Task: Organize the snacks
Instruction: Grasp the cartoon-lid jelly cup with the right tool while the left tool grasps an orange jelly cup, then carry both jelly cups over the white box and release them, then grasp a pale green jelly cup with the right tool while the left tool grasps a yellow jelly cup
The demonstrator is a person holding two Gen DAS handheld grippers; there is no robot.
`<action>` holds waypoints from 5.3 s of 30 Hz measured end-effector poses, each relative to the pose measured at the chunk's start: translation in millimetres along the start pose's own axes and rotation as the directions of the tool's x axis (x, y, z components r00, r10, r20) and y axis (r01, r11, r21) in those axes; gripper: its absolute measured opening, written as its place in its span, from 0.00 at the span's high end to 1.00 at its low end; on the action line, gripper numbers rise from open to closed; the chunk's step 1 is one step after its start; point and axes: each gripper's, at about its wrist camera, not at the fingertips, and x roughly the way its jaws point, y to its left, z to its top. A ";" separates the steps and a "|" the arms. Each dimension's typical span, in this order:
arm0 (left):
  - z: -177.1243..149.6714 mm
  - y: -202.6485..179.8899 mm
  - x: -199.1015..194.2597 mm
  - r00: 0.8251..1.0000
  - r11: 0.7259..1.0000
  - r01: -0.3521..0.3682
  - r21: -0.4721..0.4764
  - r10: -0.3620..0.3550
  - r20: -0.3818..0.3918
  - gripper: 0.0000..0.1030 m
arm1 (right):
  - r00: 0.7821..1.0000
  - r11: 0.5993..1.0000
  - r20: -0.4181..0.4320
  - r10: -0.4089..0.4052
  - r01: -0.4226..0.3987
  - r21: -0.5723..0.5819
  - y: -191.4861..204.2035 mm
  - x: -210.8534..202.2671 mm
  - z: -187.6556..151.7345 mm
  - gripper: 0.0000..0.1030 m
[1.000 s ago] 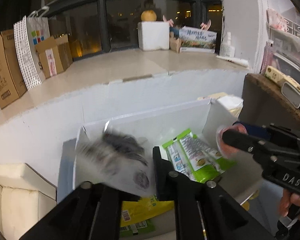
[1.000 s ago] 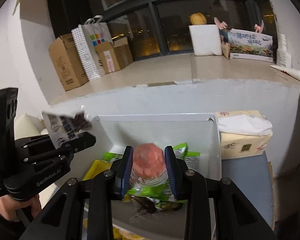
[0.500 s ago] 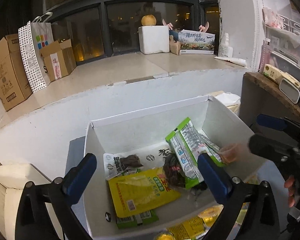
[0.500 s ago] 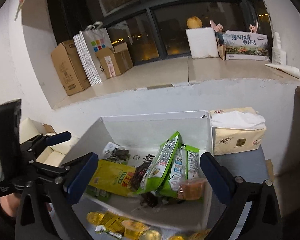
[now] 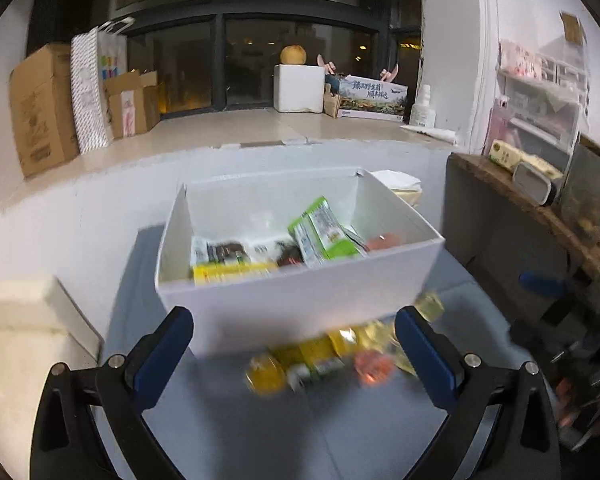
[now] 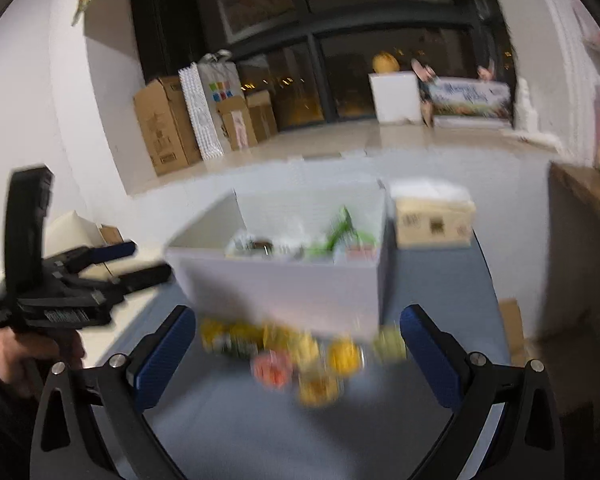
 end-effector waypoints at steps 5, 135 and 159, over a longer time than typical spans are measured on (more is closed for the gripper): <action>-49.0 -14.9 -23.4 0.998 0.997 0.050 -0.059 -0.052 -0.023 0.00 | 0.995 0.997 -0.076 -0.058 0.061 0.047 -11.8 4.7 -47.3 0.00; -2.6 22.1 49.7 0.995 0.994 -0.028 -0.110 0.017 -0.099 0.00 | 0.999 1.000 -0.036 -0.018 0.018 -0.021 -12.2 50.7 45.4 0.00; -106.5 -12.1 -1.3 0.987 0.992 -0.006 -0.128 -0.015 -0.161 0.00 | 0.980 0.957 -0.181 -0.087 0.133 0.259 -88.3 102.6 -6.4 0.00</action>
